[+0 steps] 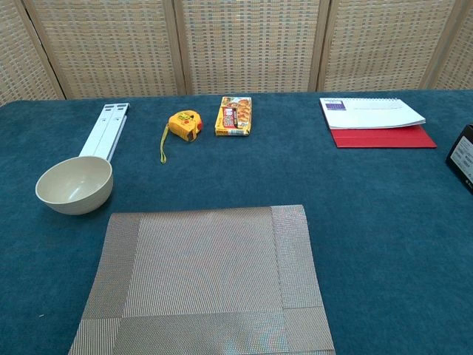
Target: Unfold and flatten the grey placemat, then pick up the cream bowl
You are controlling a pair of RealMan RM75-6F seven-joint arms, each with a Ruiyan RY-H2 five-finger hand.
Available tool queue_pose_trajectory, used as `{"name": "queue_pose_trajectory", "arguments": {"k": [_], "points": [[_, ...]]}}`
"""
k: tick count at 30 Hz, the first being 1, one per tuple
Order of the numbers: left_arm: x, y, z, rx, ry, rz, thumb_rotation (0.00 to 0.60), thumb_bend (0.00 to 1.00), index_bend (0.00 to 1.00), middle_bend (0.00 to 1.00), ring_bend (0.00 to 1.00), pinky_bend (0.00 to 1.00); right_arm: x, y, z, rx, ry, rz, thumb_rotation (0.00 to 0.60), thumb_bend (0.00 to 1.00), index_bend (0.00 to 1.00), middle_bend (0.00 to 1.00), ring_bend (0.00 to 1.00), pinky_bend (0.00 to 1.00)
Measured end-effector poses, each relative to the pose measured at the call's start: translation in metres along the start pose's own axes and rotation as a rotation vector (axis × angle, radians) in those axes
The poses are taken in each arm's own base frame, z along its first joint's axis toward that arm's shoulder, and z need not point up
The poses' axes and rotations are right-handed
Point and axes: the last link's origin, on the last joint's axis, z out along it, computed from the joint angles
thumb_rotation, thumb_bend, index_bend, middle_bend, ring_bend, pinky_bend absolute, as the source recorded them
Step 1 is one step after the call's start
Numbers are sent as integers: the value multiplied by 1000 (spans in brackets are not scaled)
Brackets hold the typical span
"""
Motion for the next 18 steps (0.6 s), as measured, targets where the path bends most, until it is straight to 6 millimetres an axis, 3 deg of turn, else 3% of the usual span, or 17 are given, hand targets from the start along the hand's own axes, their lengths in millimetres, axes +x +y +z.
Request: {"name": "queue_pose_trajectory", "arguments": {"k": [7,13,18], "points": [[-8,6,3,-27,-22,13,600,0,0,0,0,0,-2,0,-1,-2,-12,11,600,0,36,0,0,0],[-24,23,17,-124,-70,8,600,0,11,0,0,0,0,2,0,-11,-14,29,600,0,36,0,0,0],[-50,42,37,-210,-139,34,600,0,190,0,0,0,-1,3,2,-18,-17,35,600,0,36,0,0,0]]}}
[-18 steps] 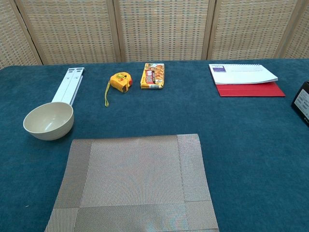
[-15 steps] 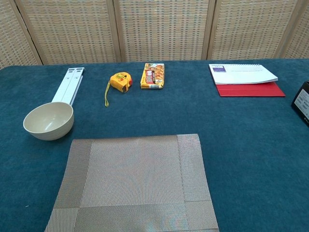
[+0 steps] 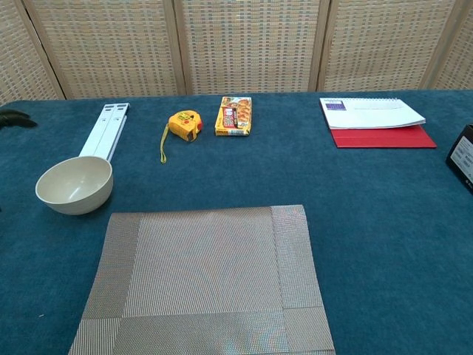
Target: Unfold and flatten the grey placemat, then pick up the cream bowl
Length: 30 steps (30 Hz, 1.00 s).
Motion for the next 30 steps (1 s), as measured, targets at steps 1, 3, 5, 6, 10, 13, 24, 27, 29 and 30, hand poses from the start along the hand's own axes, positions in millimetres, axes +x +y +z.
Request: {"name": "queue_pose_trajectory", "arguments": {"k": [1,3,5,6,10,13,24,27,29,30], "points": [[-5,3,5,-10,-14,8,600,0,201,0,0,0,-1,0,0,-2,-3,1,600,0,36,0,0,0],[-13,9,15,-23,-36,33,600,7,224,0,0,0,-1,1,1,-5,-6,1,600,0,36,0,0,0],[-19,12,22,-27,-50,54,600,28,235,0,0,0,-2,2,2,-11,-8,1,600,0,36,0,0,0],[-22,15,27,-29,-61,62,600,44,241,0,0,0,-2,3,2,-13,-9,2,600,0,36,0,0,0],[-30,21,39,-30,-84,76,600,164,318,0,0,0,-2,5,3,-22,-10,6,600,0,36,0,0,0],[-33,22,44,-25,-90,83,600,260,414,0,0,0,-2,6,4,-27,-11,10,600,0,36,0,0,0],[-34,19,55,2,-94,86,600,425,626,0,0,0,-4,7,5,-26,-26,19,600,0,36,0,0,0],[-25,13,58,19,-74,71,600,425,629,0,0,0,-4,6,5,-23,-27,19,600,0,36,0,0,0],[-20,9,60,27,-61,64,600,424,630,0,0,0,-5,6,5,-23,-28,19,600,0,36,0,0,0],[-16,7,62,34,-52,59,600,424,630,0,0,0,-5,6,5,-22,-29,19,600,0,36,0,0,0]]}}
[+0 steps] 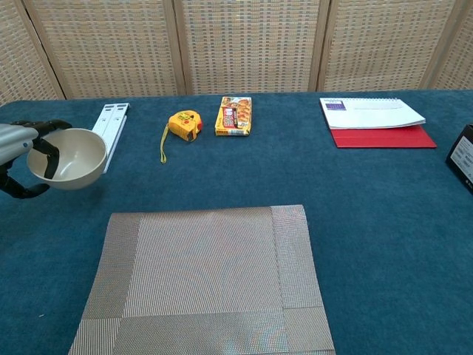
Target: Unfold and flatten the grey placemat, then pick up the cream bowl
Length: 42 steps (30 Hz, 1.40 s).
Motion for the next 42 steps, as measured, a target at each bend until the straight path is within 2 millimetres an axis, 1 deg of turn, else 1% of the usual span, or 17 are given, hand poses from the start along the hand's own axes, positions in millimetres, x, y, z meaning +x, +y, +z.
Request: {"name": "queue_pose_trajectory", "arguments": {"k": [5,10,13,18,21,24,25,26,28,30,32,33,37,42], "points": [[18,-18,10,50,16,-38,600,424,626,0,0,0,-1,0,1,-1,-6,1,600,0,36,0,0,0],[33,-42,29,131,-16,-120,600,425,623,0,0,0,-2,0,1,-3,-2,-15,600,0,36,0,0,0],[39,-59,41,185,-29,-136,600,424,620,0,0,0,-5,-2,2,-4,-10,-24,600,0,36,0,0,0],[36,-86,59,276,-74,-141,600,425,612,0,0,0,-9,-4,3,-2,-19,-31,600,0,36,0,0,0],[28,-93,66,316,-103,-176,600,426,601,0,0,0,-9,-4,3,-4,-21,-31,600,0,36,0,0,0],[18,-96,68,336,-125,-197,600,426,584,0,0,0,-10,-4,4,-5,-23,-33,600,0,36,0,0,0],[15,-96,68,338,-129,-199,600,425,565,0,0,0,-10,-4,4,-4,-24,-34,600,0,36,0,0,0],[13,-95,68,338,-131,-202,600,421,525,0,0,0,-11,-5,4,-4,-26,-35,600,0,36,0,0,0],[10,-94,68,334,-134,-212,600,406,397,0,0,0,-11,-5,4,-2,-28,-35,600,0,36,0,0,0],[7,-93,66,329,-136,-221,600,338,156,0,0,0,-12,-6,3,1,-29,-35,600,0,36,0,0,0],[6,-92,64,324,-136,-225,600,292,22,0,0,0,-11,-6,3,3,-27,-35,600,0,37,0,0,0],[7,-92,63,321,-134,-232,600,288,0,0,0,0,-11,-6,3,3,-26,-34,600,0,38,0,0,0],[12,-93,57,303,-115,-257,600,242,0,0,0,0,-10,-6,2,5,-23,-32,600,0,38,0,0,0],[30,-97,42,257,-37,-278,600,239,0,0,0,0,-10,-7,2,7,-26,-29,600,0,38,0,0,0]]}}
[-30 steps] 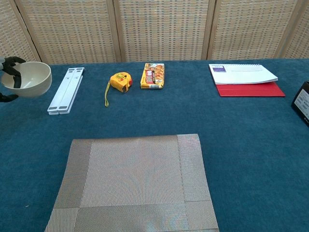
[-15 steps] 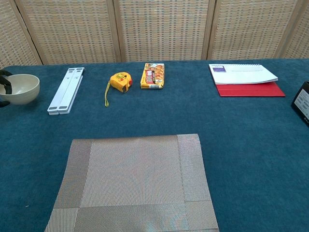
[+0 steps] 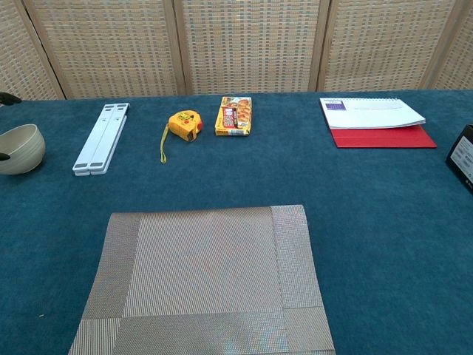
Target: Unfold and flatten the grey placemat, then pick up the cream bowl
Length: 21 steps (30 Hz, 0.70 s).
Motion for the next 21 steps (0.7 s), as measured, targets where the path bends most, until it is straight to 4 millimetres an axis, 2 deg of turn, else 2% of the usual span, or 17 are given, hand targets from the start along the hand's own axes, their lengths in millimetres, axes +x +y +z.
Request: {"name": "queue_pose_trajectory", "arguments": {"k": [7,11,14,17,21], "points": [[30,4,-31,-123,102,-11,600,239,11,0,0,0,1,0,0,5,1,6,600,0,38,0,0,0],[33,18,-50,-237,115,19,600,238,149,0,0,0,2,0,0,5,2,7,600,0,38,0,0,0],[23,33,-66,-350,81,76,600,239,241,0,0,0,2,0,0,3,1,7,600,0,38,0,0,0],[5,48,-85,-485,33,137,600,241,315,0,0,0,2,1,0,-2,2,6,600,0,38,0,0,0],[-28,70,-115,-687,-43,199,600,251,363,0,0,0,2,2,1,-5,2,7,600,0,38,0,0,0]]}}
